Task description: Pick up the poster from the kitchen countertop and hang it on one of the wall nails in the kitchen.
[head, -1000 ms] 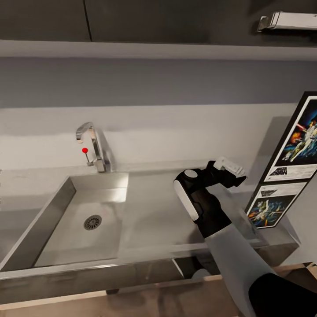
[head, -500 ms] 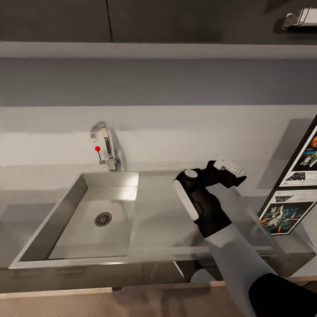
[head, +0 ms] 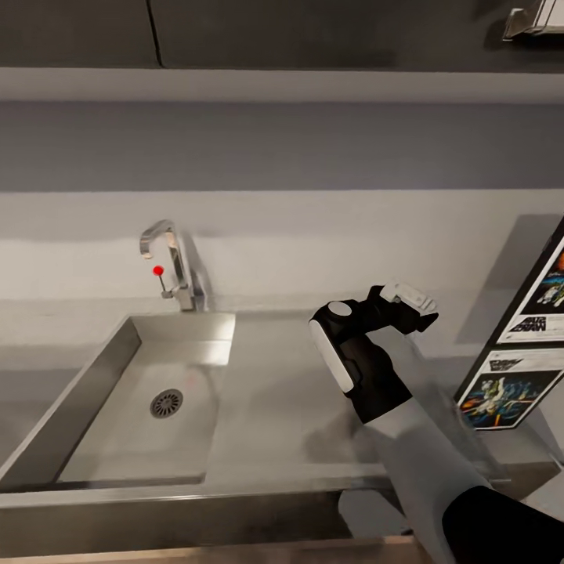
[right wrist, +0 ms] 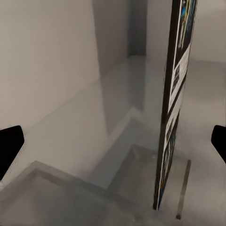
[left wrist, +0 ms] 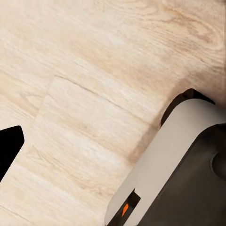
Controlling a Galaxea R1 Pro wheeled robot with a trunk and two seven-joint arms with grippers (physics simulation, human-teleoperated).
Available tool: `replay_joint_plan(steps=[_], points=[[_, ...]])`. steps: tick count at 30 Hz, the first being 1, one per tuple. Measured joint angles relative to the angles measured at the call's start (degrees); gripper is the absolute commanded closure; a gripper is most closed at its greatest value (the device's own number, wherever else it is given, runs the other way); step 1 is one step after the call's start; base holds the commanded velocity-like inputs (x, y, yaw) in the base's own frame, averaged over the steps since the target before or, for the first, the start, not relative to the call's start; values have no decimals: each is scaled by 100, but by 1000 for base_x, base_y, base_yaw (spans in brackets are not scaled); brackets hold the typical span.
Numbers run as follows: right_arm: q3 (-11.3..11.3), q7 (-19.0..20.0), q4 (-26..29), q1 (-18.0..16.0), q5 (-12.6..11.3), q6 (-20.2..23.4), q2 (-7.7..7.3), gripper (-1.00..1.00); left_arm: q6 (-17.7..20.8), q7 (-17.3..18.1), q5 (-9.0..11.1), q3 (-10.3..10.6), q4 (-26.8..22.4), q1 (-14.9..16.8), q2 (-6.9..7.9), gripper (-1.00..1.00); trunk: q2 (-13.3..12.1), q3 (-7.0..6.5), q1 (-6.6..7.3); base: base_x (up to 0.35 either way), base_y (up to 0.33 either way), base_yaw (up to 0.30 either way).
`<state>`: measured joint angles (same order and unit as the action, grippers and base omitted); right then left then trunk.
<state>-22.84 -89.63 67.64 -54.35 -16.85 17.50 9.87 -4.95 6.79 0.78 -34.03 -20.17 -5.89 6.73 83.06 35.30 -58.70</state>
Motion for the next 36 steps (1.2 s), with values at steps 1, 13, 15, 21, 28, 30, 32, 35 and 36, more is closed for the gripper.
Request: replay_joint_plan(steps=[1,13,15,21,28,30,32,35,36], points=[[0,0,0,0,0,0,0,-100,2,1,1,0,0,0,8,-100,0,0,0,189,-31,0],[0,0,0,0,0,0,-9,-100,-2,1,2,0,-1,0,24,-100,0,0,-1,119,-7,0],[3,0,0,4,0,0,-9,-100,-2,1,2,0,-1,0,22,-100,0,0,-2,35,0,0],[6,0,0,22,5,-7,-9,-100,-3,1,2,-2,-1,0,22,-100,0,0,-2,10,0,0],[33,0,8,72,15,-32,-30,-100,-3,1,2,-2,7,0,25,-100,0,0,-2,0,0,0],[84,0,8,74,16,-36,-70,-100,-3,1,2,-5,4,0,25,-100,0,0,-2,0,0,0],[219,0,9,77,16,-37,-142,-100,-3,1,2,-6,5,0,25,-100,0,0,-2,0,0,0],[559,21,-1,78,16,-21,-318,-100,-3,1,3,-7,5,0,25,-100,0,0,-2,0,0,0],[689,71,-4,78,13,-14,-427,-100,-3,1,3,-7,5,-1,25,-100,0,0,-2,0,0,0]])
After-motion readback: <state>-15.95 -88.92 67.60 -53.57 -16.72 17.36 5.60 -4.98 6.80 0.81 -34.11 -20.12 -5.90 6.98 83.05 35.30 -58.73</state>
